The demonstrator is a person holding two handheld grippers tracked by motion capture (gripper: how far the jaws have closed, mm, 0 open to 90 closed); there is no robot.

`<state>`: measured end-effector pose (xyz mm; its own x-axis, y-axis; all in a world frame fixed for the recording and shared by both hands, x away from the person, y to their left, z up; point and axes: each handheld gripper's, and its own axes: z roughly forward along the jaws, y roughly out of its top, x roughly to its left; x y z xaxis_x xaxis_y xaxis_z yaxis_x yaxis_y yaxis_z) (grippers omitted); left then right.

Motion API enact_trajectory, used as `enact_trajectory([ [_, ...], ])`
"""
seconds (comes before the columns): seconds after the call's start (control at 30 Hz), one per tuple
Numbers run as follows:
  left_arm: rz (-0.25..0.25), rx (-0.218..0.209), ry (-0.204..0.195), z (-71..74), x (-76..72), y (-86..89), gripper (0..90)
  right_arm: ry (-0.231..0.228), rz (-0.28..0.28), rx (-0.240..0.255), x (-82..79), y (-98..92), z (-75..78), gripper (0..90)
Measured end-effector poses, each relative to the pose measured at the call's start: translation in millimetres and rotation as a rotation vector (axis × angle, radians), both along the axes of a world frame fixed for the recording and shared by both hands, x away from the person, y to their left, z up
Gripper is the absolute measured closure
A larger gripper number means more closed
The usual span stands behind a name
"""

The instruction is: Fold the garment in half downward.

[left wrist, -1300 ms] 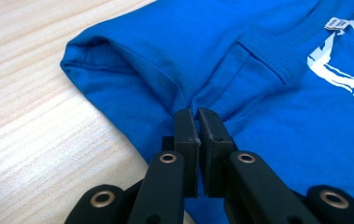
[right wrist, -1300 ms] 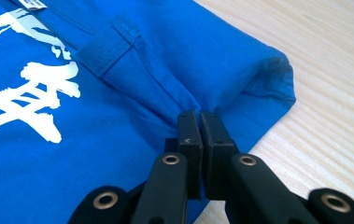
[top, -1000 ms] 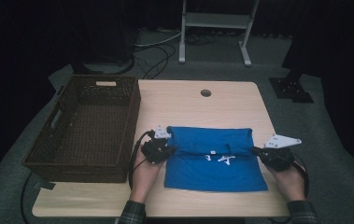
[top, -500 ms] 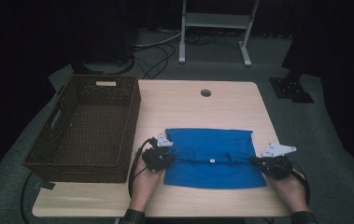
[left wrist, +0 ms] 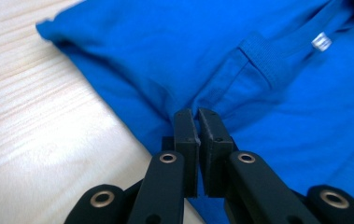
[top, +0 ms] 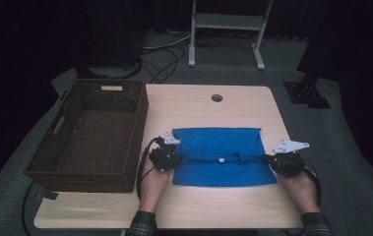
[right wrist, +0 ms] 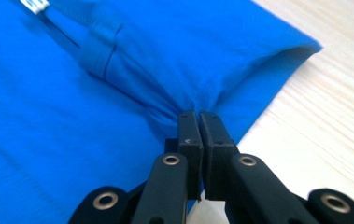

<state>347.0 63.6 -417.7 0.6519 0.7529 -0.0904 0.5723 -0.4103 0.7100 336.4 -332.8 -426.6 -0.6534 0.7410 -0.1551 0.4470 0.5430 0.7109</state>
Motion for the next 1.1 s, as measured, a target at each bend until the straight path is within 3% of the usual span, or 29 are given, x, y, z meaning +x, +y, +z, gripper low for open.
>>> enact_trajectory([
  [0.23,-0.033,-0.042,-0.04,8.9,-37.4,6.6,87.0,-0.036,0.013,0.002,-34.9,-2.6,15.5,88.3],
  [0.37,-0.062,-0.039,-0.022,2.4,-52.2,2.3,86.8,-0.021,0.019,-0.018,-45.6,-4.0,12.5,88.3],
  [0.47,-0.067,-0.019,0.012,-11.8,-52.5,-1.7,86.6,0.032,0.024,-0.041,-41.2,-4.4,0.5,88.2],
  [0.53,-0.056,-0.038,0.007,-15.2,-52.4,-0.6,86.7,0.057,0.028,-0.051,-37.4,-5.1,-4.9,88.2],
  [0.67,-0.033,0.037,-0.017,-11.6,-45.2,-1.5,86.8,0.075,0.026,-0.03,-37.7,-3.3,-5.0,88.2],
  [0.73,-0.02,0.052,-0.021,-10.8,-40.5,0.1,86.7,0.077,0.038,-0.031,-38.7,0.8,-4.7,88.2],
  [0.83,-0.013,0.028,-0.011,-11.7,-36.0,4.2,86.7,0.069,0.049,-0.047,-40.0,5.6,-4.6,88.2],
  [1.1,-0.032,0.02,-0.014,-12.4,-41.0,3.6,86.6,0.065,0.04,-0.036,-38.1,1.7,-5.5,88.2],
])
